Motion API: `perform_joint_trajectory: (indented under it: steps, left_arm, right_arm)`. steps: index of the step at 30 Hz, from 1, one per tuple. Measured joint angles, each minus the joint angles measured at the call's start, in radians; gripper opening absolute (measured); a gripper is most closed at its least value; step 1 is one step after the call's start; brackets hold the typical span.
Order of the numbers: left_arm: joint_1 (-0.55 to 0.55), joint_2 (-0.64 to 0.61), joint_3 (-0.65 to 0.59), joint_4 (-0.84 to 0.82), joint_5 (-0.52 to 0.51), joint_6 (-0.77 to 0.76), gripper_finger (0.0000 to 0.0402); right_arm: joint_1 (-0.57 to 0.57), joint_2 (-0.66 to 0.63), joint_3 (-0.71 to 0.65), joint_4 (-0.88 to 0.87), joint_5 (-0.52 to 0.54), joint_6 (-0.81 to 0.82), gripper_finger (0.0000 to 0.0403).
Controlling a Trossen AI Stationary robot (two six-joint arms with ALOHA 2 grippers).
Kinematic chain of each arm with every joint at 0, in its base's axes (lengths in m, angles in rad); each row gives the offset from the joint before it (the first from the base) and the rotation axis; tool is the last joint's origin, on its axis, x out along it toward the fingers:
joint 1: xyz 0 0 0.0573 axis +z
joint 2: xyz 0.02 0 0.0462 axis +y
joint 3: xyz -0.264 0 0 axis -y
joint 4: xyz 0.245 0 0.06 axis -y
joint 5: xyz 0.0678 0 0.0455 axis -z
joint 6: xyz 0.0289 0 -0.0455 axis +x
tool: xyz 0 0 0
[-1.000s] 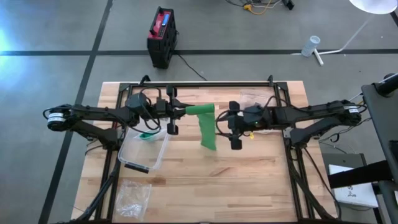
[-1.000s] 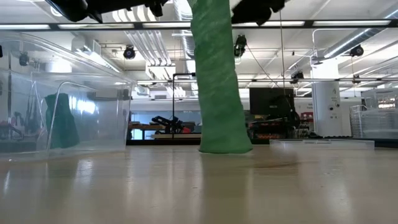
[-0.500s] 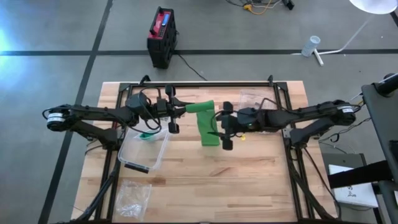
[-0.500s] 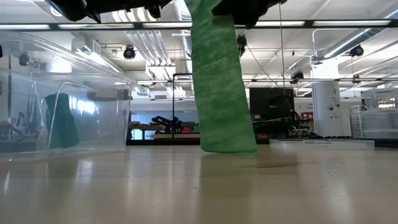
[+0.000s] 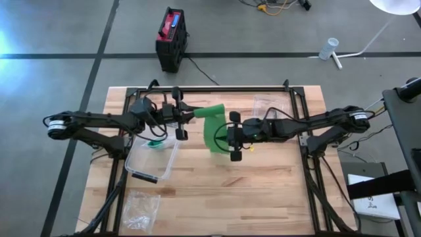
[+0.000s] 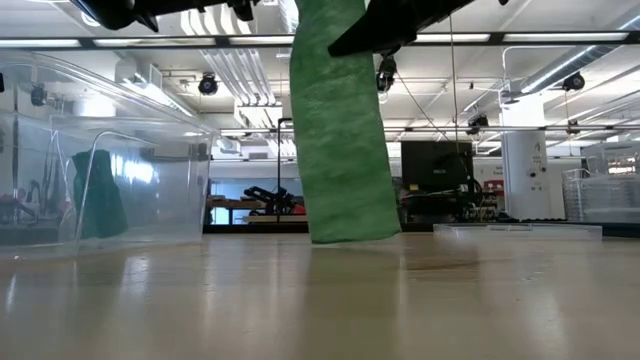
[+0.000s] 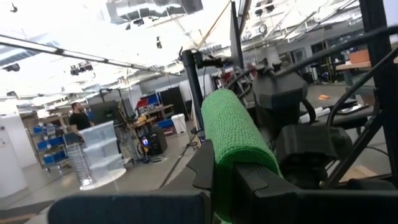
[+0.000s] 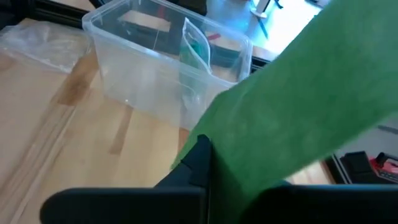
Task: Roll bandage
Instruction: Roll the dark green bandage
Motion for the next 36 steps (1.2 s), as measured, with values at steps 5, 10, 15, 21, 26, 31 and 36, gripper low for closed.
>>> perform_joint_trajectory:
  steps: [5, 10, 15, 21, 26, 31, 36]
  left_arm:
    - [0.017, -0.026, 0.0, 0.036, -0.002, -0.011, 0.0007]
    - [0.065, -0.023, 0.0, 0.089, -0.058, -0.076, 0.0007]
    - [0.113, 0.005, 0.0, 0.083, -0.059, -0.103, 0.0007]
    - [0.137, 0.048, 0.0, 0.051, -0.059, -0.027, 0.0007]
    - [0.139, 0.066, 0.0, -0.016, -0.061, 0.076, 0.0007]
    - [0.139, 0.067, 0.0, -0.08, -0.072, 0.144, 0.0007]
    - [0.139, 0.067, -0.004, -0.143, -0.076, 0.178, 0.0007]
  right_arm:
    - [0.016, -0.001, 0.0, -0.021, -0.112, 0.0, 0.0003]
    - [0.038, 0.004, 0.0, -0.035, -0.197, 0.026, 0.0001]
    - [0.057, -0.001, 0.008, -0.047, -0.2, 0.023, 0.0001]
    - [0.075, -0.015, 0.068, -0.053, -0.243, -0.022, 0.0]
    - [0.085, -0.026, 0.153, -0.11, -0.312, -0.069, 0.0]
    - [0.09, -0.034, 0.225, -0.121, -0.344, -0.118, 0.0]
    - [0.085, -0.036, 0.287, -0.089, -0.342, -0.108, 0.0]
